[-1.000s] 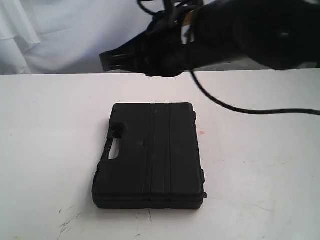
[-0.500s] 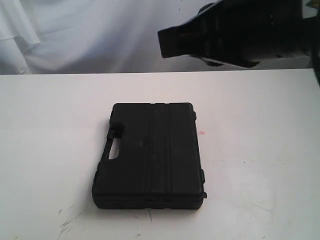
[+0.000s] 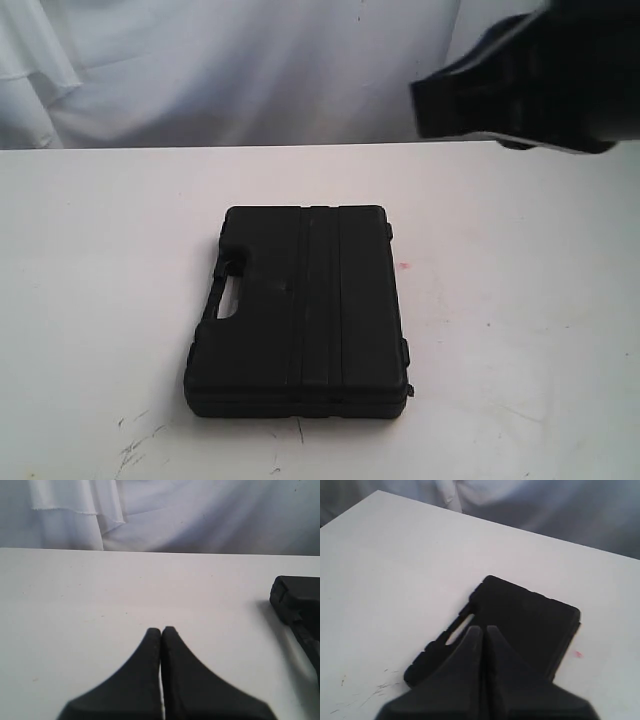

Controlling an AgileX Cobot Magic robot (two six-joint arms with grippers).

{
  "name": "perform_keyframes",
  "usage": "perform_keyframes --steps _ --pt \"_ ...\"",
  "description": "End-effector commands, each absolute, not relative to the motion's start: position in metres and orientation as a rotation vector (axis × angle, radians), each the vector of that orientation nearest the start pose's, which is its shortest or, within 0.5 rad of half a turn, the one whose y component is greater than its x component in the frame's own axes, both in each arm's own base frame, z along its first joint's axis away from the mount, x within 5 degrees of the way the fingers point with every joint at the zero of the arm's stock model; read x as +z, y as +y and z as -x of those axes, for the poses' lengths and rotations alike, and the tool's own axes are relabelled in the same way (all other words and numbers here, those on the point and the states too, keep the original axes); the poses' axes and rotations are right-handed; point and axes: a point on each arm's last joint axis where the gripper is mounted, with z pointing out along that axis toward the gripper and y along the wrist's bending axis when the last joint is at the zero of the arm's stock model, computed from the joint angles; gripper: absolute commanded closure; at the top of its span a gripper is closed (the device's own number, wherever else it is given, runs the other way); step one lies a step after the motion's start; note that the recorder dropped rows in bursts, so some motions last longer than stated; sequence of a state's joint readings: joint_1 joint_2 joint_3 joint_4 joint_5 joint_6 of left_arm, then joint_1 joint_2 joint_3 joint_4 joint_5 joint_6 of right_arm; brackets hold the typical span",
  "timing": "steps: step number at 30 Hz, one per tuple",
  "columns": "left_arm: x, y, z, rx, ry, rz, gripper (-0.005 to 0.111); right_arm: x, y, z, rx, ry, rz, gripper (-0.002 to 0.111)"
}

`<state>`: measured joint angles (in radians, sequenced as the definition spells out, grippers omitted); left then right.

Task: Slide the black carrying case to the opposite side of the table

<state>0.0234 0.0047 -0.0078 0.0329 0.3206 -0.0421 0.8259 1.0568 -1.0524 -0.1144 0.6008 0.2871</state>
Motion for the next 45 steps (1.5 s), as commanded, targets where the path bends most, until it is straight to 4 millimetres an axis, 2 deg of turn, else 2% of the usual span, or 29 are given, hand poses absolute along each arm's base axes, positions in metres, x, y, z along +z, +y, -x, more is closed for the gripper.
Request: perform_keyframes --steps 1,4,11,12,13,16,18,21,26,36,45 --pt "0.185 0.002 -0.054 0.013 1.797 0.037 0.107 0.373 0.122 -0.155 0.508 2.079 0.464 0.108" --pt "0.185 0.002 -0.054 0.013 1.797 0.037 0.107 0.364 0.094 -0.151 0.455 2.075 0.345 0.108" --pt "0.185 0.002 -0.054 0.013 1.797 0.037 0.107 0.329 0.042 -0.120 0.345 1.975 0.116 0.108" --pt "0.185 0.002 -0.054 0.013 1.797 0.037 0.107 0.318 0.030 -0.109 0.309 1.931 0.065 0.108" --pt "0.185 0.002 -0.054 0.013 1.797 0.037 0.107 0.314 0.026 -0.104 0.299 1.906 0.043 0.108" --pt "0.185 0.002 -0.054 0.013 1.797 0.037 0.107 0.281 0.012 -0.085 0.235 1.827 -0.038 0.108" --pt "0.185 0.002 -0.054 0.013 1.797 0.037 0.107 0.264 0.009 -0.076 0.197 1.797 -0.039 0.108" --pt "0.185 0.002 -0.054 0.013 1.797 0.037 0.107 0.250 0.004 -0.068 0.156 1.764 -0.075 0.108" --pt "0.185 0.002 -0.054 0.013 1.797 0.037 0.107 0.224 0.002 -0.063 0.130 1.732 -0.077 0.108" --pt "0.185 0.002 -0.054 0.013 1.797 0.037 0.107 0.189 0.002 -0.058 0.114 1.761 -0.061 0.108" --pt "0.185 0.002 -0.054 0.013 1.797 0.037 0.107 0.183 0.002 -0.056 0.105 1.836 -0.056 0.108"
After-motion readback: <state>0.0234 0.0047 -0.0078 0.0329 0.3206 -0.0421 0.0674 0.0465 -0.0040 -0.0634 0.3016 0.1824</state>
